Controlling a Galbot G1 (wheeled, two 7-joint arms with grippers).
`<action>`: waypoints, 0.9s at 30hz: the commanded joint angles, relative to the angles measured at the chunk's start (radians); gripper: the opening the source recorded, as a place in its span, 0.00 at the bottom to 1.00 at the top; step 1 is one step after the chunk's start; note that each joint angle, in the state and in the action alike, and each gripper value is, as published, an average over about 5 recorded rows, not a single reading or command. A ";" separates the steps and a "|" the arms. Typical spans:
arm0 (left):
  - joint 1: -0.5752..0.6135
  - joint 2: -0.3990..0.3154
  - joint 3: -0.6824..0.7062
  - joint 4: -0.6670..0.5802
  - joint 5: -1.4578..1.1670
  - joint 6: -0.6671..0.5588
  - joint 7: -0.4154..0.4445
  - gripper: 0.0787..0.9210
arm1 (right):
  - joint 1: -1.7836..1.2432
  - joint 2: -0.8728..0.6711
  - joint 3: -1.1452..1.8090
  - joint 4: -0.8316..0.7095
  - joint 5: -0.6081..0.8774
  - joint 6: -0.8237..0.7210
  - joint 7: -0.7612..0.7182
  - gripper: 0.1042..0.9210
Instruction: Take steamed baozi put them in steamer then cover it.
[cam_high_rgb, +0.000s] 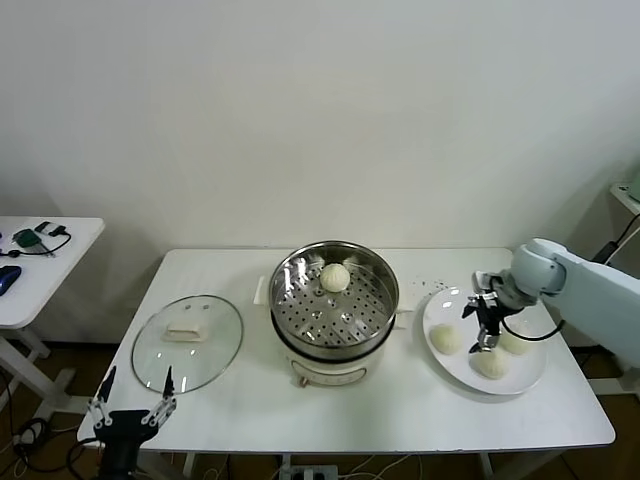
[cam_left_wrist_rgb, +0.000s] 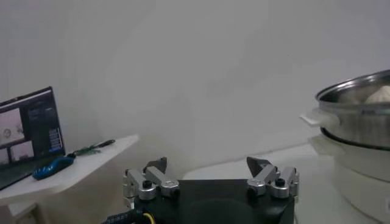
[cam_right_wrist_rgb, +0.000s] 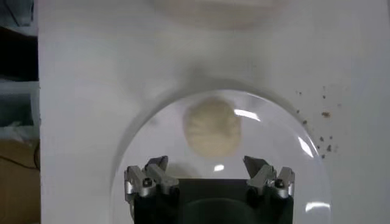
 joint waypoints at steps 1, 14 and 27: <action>0.001 0.002 -0.008 0.010 -0.001 0.000 -0.002 0.88 | -0.085 0.109 0.080 -0.142 -0.009 0.004 -0.003 0.88; -0.007 -0.001 -0.013 0.019 0.029 0.003 -0.008 0.88 | -0.076 0.153 0.064 -0.195 -0.018 0.012 -0.027 0.87; -0.004 -0.002 -0.013 0.014 0.024 0.002 -0.009 0.88 | -0.010 0.118 0.010 -0.171 0.013 0.017 -0.035 0.69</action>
